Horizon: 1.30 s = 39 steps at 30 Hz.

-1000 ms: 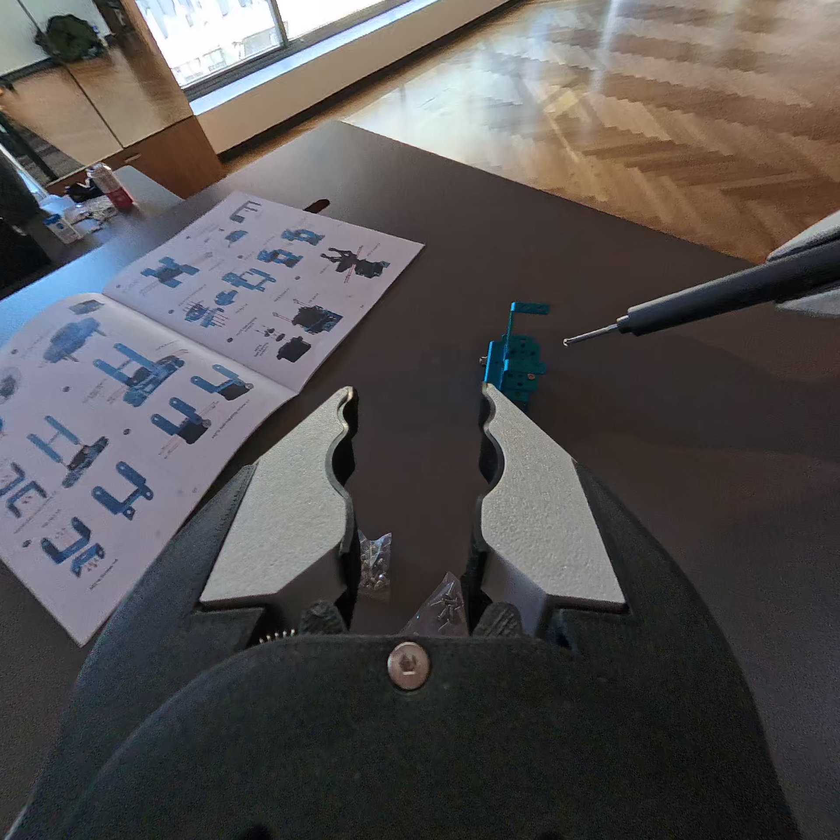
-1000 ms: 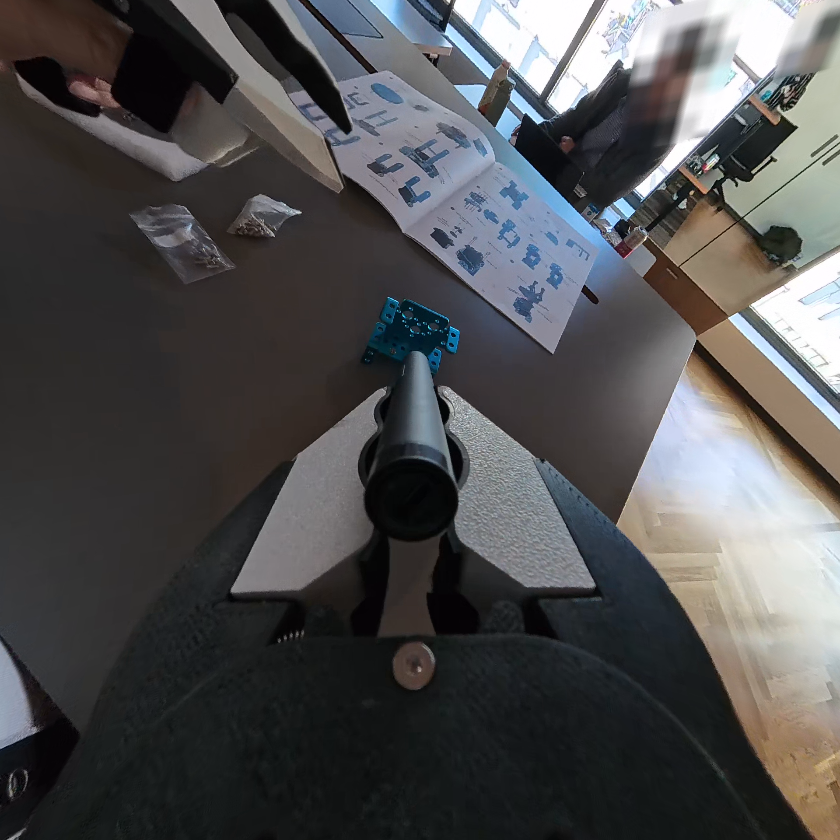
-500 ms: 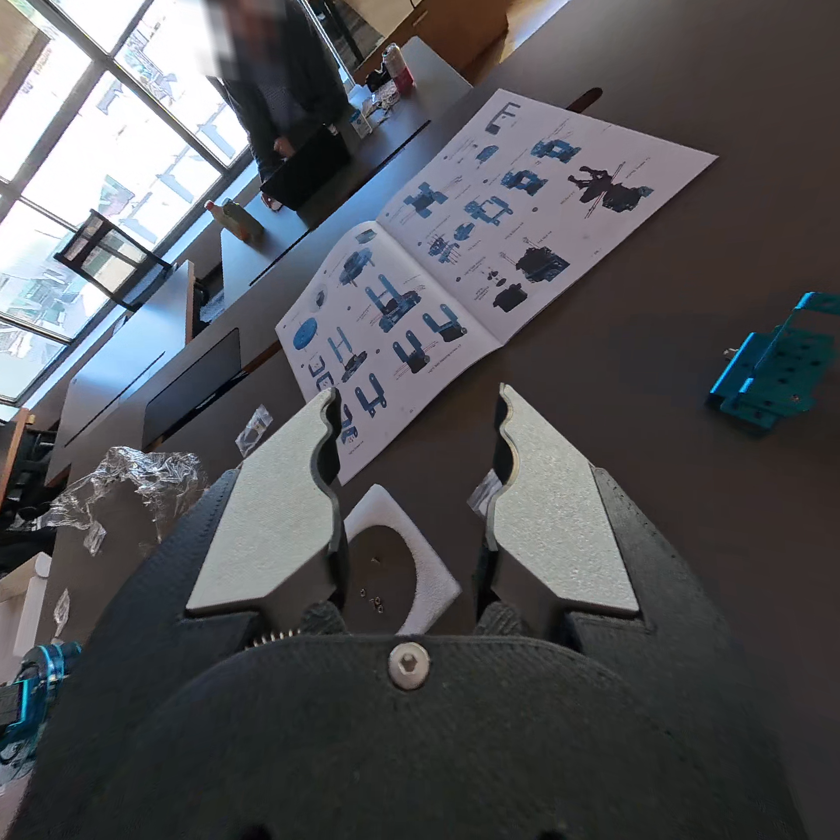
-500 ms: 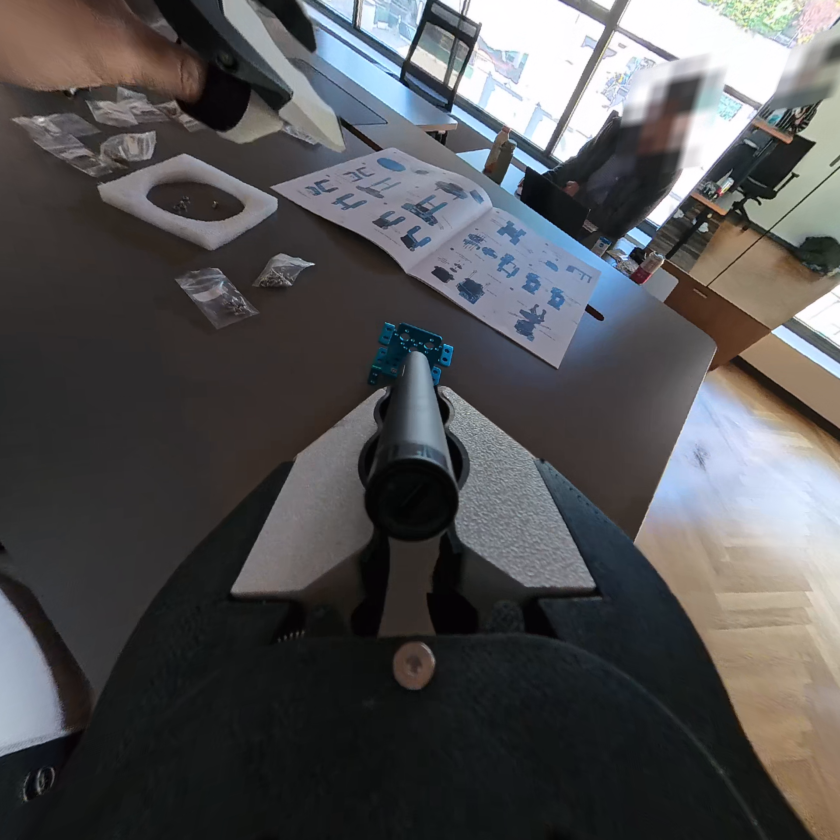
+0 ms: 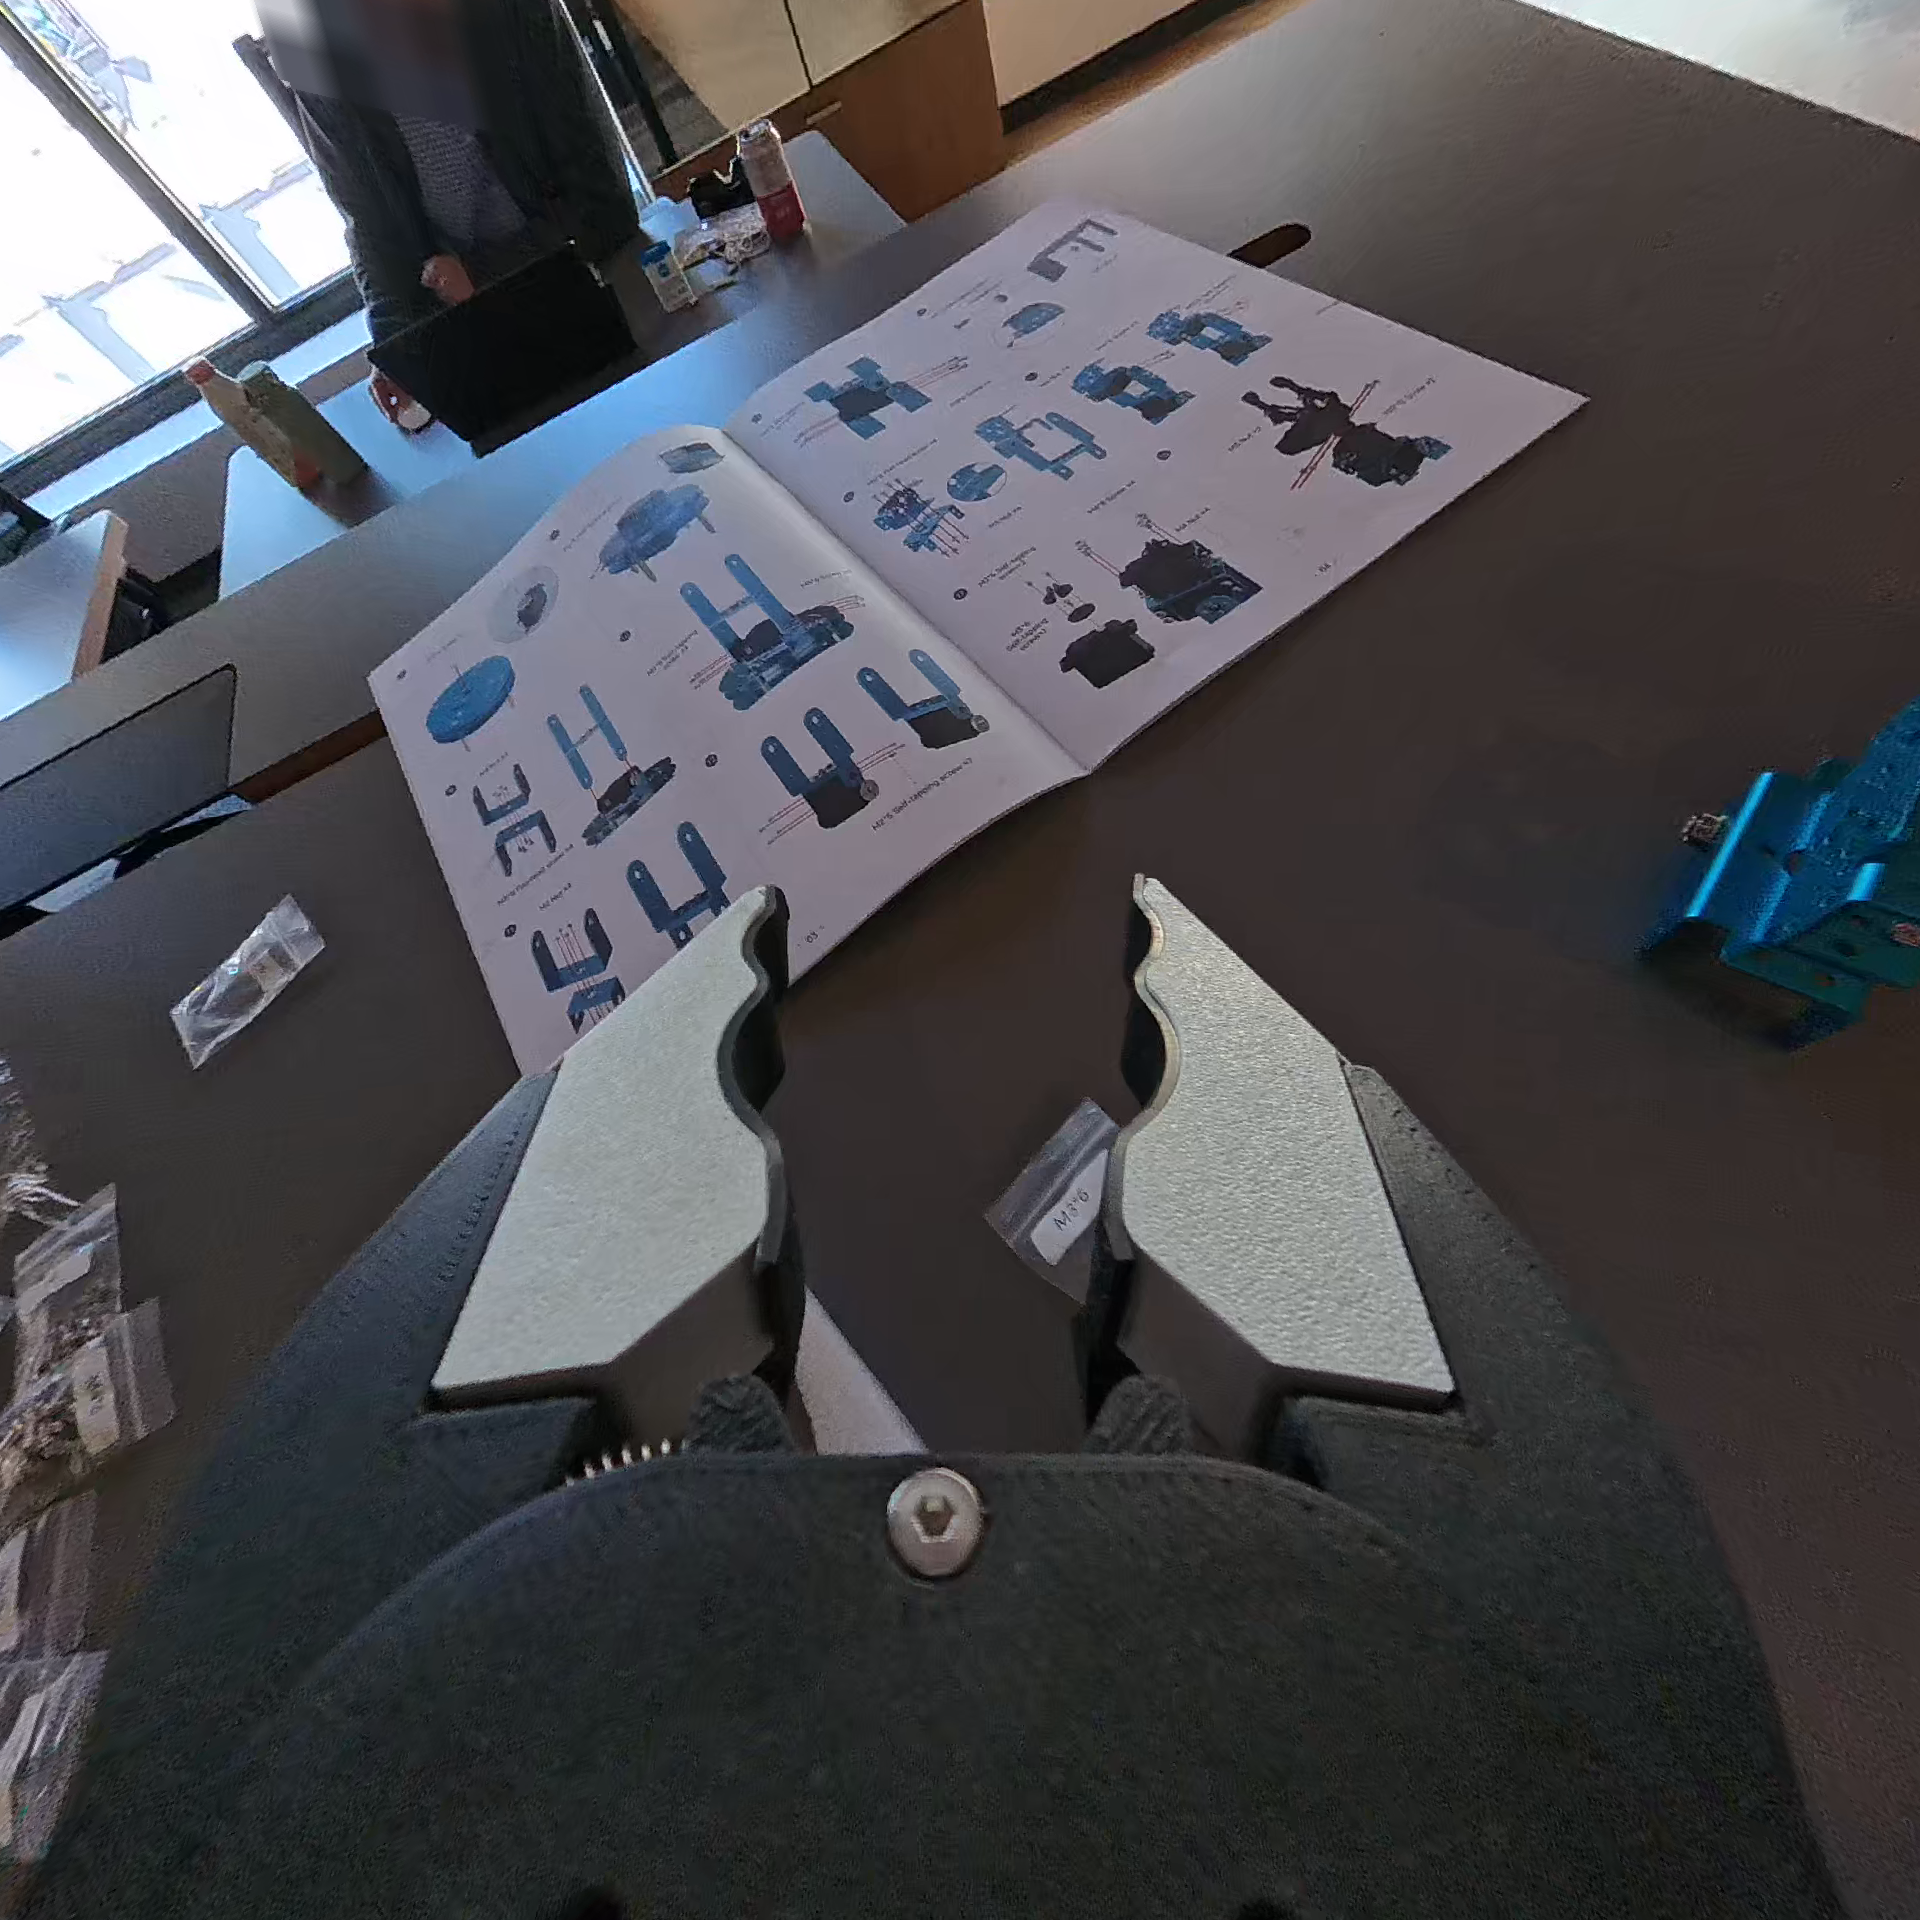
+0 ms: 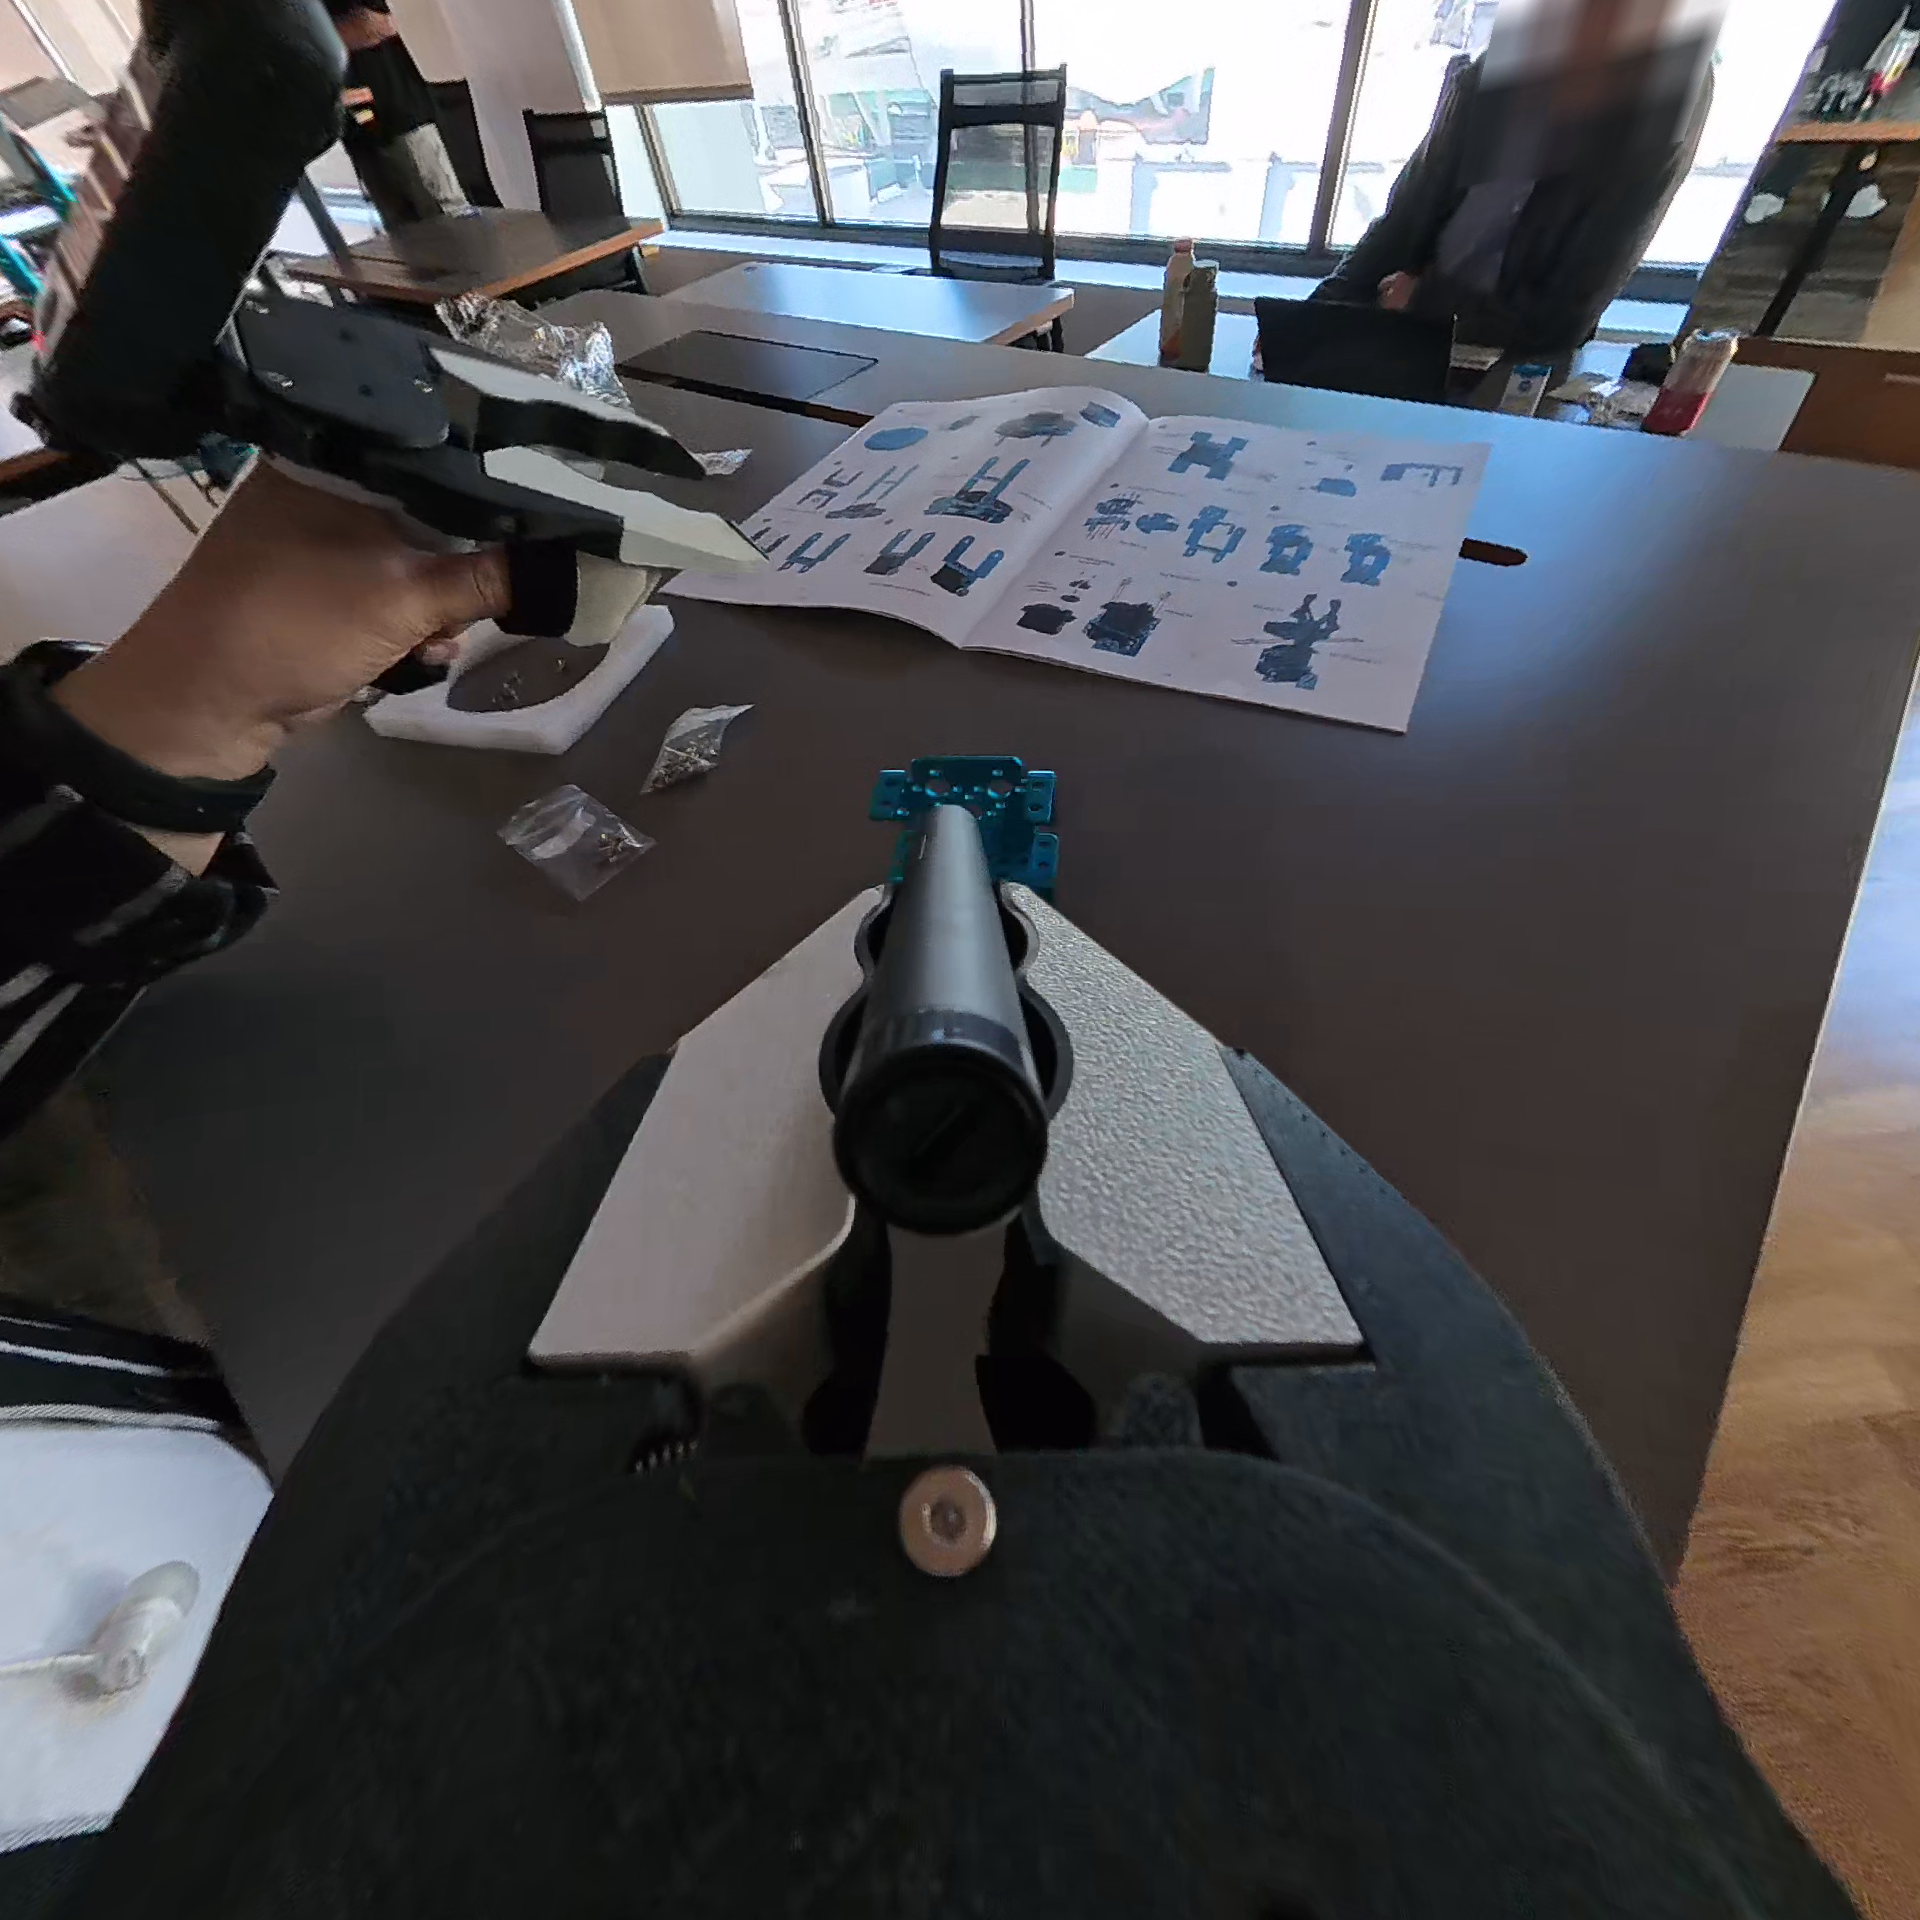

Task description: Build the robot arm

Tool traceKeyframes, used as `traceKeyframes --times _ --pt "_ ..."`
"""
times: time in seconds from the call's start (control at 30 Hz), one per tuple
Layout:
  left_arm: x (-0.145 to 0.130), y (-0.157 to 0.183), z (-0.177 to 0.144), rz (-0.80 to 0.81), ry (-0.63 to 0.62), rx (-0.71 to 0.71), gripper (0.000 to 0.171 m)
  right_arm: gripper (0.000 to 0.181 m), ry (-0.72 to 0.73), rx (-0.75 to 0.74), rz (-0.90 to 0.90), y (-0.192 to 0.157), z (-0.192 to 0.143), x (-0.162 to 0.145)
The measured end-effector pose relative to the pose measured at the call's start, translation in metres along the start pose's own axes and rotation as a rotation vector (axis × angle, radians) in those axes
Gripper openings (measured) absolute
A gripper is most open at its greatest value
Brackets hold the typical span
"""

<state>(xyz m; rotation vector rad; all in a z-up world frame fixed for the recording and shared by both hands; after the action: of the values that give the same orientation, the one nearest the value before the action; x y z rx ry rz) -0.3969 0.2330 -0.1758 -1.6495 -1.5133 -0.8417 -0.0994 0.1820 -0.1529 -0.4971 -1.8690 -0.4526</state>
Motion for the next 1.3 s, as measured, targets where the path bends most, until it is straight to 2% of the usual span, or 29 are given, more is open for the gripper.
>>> traceKeyframes --times 0.37,1.3 --pt "-0.009 -0.011 0.008 -0.074 0.024 -0.107 0.062 0.016 -0.019 -0.056 -0.067 0.0 0.02 -0.007" --pt "-0.017 -0.003 0.01 -0.077 -0.015 -0.159 0.06 0.016 -0.011 -0.054 -0.064 0.005 0.029 -0.02"
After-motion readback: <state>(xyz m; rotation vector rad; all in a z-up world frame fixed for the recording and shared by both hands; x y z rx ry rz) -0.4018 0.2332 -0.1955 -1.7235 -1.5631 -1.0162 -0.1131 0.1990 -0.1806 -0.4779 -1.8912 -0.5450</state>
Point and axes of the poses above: each gripper's, where its closed fingertips meet, z out along the fingers, x out of its top, y = z × x across the jaws, the point moved 6 cm from there along -z, back along the fingers, and after that the axes turned 11 degrees about -z, right-handed, at the moved point
